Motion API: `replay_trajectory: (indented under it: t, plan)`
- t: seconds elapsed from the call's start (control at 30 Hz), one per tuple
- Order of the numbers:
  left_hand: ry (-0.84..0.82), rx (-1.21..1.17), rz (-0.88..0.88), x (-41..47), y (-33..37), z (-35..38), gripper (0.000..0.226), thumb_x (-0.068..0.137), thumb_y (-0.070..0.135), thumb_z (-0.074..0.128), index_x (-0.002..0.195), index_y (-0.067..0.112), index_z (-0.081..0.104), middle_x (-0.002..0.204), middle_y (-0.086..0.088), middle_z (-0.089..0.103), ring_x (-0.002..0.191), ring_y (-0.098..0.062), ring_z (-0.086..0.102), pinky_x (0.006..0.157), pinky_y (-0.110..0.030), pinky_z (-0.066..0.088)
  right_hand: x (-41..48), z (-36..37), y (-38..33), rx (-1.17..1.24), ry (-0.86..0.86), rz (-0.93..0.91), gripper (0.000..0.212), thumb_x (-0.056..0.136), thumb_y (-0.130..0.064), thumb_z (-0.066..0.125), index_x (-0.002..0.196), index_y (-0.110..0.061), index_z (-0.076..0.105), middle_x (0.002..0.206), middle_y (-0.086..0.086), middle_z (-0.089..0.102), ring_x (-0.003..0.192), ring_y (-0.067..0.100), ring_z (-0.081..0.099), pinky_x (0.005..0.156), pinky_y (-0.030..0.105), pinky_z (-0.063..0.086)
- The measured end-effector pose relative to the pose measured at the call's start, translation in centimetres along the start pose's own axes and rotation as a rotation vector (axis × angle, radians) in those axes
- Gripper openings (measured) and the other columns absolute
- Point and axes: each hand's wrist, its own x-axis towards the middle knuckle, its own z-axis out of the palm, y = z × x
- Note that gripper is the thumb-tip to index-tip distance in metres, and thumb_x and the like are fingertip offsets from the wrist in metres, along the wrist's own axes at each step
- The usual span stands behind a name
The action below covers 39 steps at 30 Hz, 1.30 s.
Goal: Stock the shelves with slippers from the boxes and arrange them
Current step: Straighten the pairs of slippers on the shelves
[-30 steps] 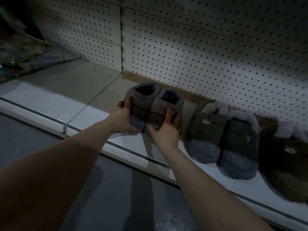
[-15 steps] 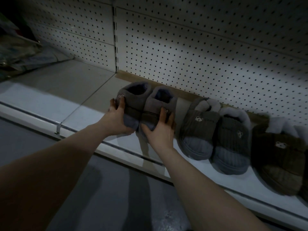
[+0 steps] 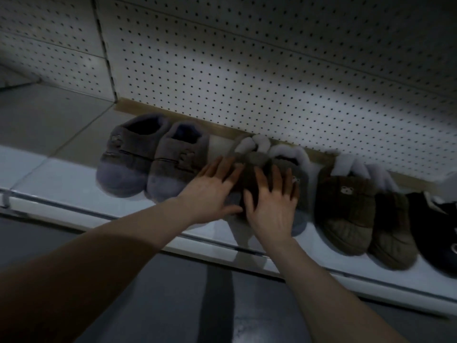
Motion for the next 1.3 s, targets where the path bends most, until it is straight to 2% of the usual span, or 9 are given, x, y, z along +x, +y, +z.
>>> replay_trajectory:
  t: [0.17, 0.33, 0.53, 0.7, 0.9, 0.97, 1.13, 1.23, 1.3]
  plan:
    - [-0.05, -0.045, -0.042, 1.2, 4.0, 2.4, 0.113, 0.081, 0.073, 0.048, 0.151, 0.014, -0.019, 0.16, -0.015, -0.016, 0.148, -0.035, -0.007, 0.119, -0.047, 0.02, -3.2, -0.1, 5.5, -0.057, -0.032, 0.077, 0.057, 0.095, -0.055, 0.04, 0.146, -0.029, 0.044, 0.155, 0.014, 0.036, 0.142, 0.046, 0.029, 0.107, 0.067, 0.025]
    - [-0.021, -0.063, -0.088, 1.5, 4.8, 3.0, 0.116, 0.081, 0.068, 0.056, 0.151, 0.014, -0.018, 0.16, -0.017, -0.013, 0.148, -0.039, -0.005, 0.119, -0.05, 0.017, -3.7, 0.7, 6.0, 0.104, -0.129, 0.179, 0.06, 0.093, -0.059, 0.033, 0.145, -0.032, 0.043, 0.152, 0.017, 0.038, 0.13, 0.048, 0.042, 0.098, 0.063, 0.042]
    - [-0.019, -0.095, -0.133, 2.0, 5.3, 2.8, 0.117, 0.079, 0.065, 0.062, 0.153, 0.014, -0.014, 0.161, -0.017, -0.01, 0.148, -0.037, -0.004, 0.119, -0.05, 0.017, -2.7, 1.5, 6.3, 0.144, -0.135, 0.166, 0.062, 0.092, -0.06, 0.032, 0.144, -0.029, 0.045, 0.153, 0.019, 0.037, 0.136, 0.047, 0.036, 0.097, 0.065, 0.041]
    - [-0.019, -0.09, -0.143, 2.2, 5.3, 2.5, 0.114, 0.079, 0.067, 0.058, 0.153, 0.018, -0.014, 0.161, -0.016, -0.011, 0.148, -0.036, -0.005, 0.118, -0.047, 0.018, -2.7, 1.0, 6.6, 0.146, -0.187, 0.173, 0.064, 0.092, -0.062, 0.026, 0.148, -0.033, 0.038, 0.156, 0.017, 0.032, 0.14, 0.044, 0.031, 0.102, 0.063, 0.038]
    - [0.108, 0.046, 0.122, 4.1, 9.1, 1.1, 0.098, 0.08, 0.062, 0.058, 0.154, 0.013, 0.016, 0.159, -0.021, 0.011, 0.148, -0.039, 0.006, 0.119, -0.048, 0.008, -2.7, -1.7, 9.9, 0.096, -0.037, 0.199, 0.055, 0.098, -0.053, 0.03, 0.148, -0.03, 0.035, 0.151, 0.015, 0.04, 0.143, 0.042, 0.03, 0.108, 0.061, 0.035]
    - [0.081, -0.005, 0.181, 5.5, 12.3, 1.1, 0.093, 0.084, 0.059, 0.056, 0.155, 0.013, 0.015, 0.16, -0.018, 0.011, 0.148, -0.036, 0.006, 0.12, -0.047, 0.015, -2.8, -2.8, 12.7, 0.033, 0.028, 0.222, 0.053, 0.098, -0.048, 0.034, 0.146, -0.027, 0.039, 0.152, 0.016, 0.04, 0.144, 0.04, 0.028, 0.109, 0.062, 0.032]
    - [-0.068, -0.071, 0.254, 8.8, 20.2, 2.8, 0.09, 0.091, 0.059, 0.048, 0.155, 0.017, 0.001, 0.161, -0.015, -0.005, 0.148, -0.036, 0.004, 0.118, -0.044, 0.021, -4.8, -5.1, 20.0, -0.067, 0.061, 0.509, 0.056, 0.099, -0.043, 0.034, 0.153, -0.029, 0.027, 0.159, 0.013, 0.027, 0.148, 0.04, 0.017, 0.116, 0.064, 0.015]
    - [-0.128, -0.099, 0.235, 10.4, 23.4, 3.7, 0.101, 0.086, 0.065, 0.051, 0.154, 0.019, -0.009, 0.158, -0.014, -0.022, 0.147, -0.04, 0.001, 0.113, -0.05, 0.031, -6.6, -5.6, 23.3, -0.036, -0.076, 0.727, 0.055, 0.102, -0.041, 0.031, 0.155, -0.03, 0.02, 0.163, 0.013, 0.014, 0.149, 0.041, 0.006, 0.115, 0.065, 0.015]
    - [-0.166, -0.091, 0.22, 11.2, 24.7, 4.3, 0.106, 0.084, 0.069, 0.051, 0.153, 0.022, -0.014, 0.157, -0.013, -0.028, 0.146, -0.044, -0.005, 0.112, -0.054, 0.031, -7.5, -5.3, 24.8, 0.052, -0.156, 0.788, 0.055, 0.104, -0.038, 0.032, 0.156, -0.031, 0.016, 0.164, 0.011, 0.005, 0.148, 0.042, 0.004, 0.115, 0.062, 0.019]
